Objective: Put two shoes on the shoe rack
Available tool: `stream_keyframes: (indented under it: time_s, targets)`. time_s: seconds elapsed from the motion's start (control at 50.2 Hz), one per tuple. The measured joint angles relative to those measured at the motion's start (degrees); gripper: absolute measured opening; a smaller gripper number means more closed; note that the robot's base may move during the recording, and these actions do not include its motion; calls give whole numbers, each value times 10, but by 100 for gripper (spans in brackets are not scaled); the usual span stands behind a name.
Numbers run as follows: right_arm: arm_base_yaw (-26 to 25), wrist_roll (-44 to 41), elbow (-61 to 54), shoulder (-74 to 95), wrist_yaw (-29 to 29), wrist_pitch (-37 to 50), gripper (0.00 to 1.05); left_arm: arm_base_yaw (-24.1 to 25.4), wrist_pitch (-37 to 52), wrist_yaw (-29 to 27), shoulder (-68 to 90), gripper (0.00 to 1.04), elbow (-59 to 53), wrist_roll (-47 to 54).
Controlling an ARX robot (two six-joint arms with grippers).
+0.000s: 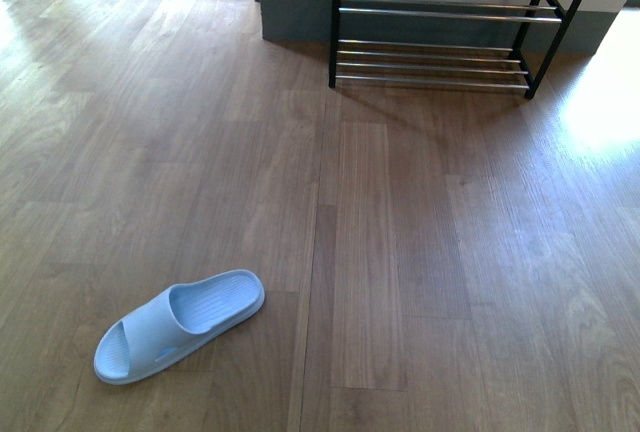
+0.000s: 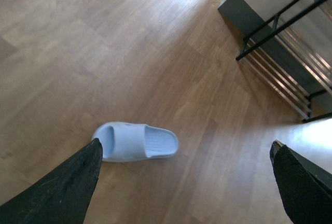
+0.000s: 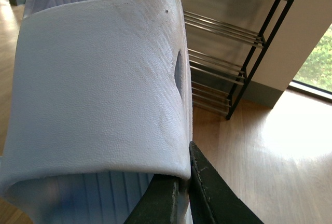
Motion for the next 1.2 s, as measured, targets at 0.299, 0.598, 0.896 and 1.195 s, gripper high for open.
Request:
stream_keyframes:
  time_s: [0.299, 0.598, 0.896, 1.195]
  targets:
    - [0, 0, 0, 0, 0, 0, 2, -4, 261, 21, 473, 95, 107, -141]
    - [0, 0, 0, 0, 0, 0, 2, -54, 308, -24, 836, 95, 282, -222]
    - [0, 0, 0, 0, 0, 0, 2, -107, 305, -33, 1105, 95, 448, -348]
    - [0, 0, 0, 0, 0, 0, 2, -130, 265, -33, 1218, 95, 511, -438]
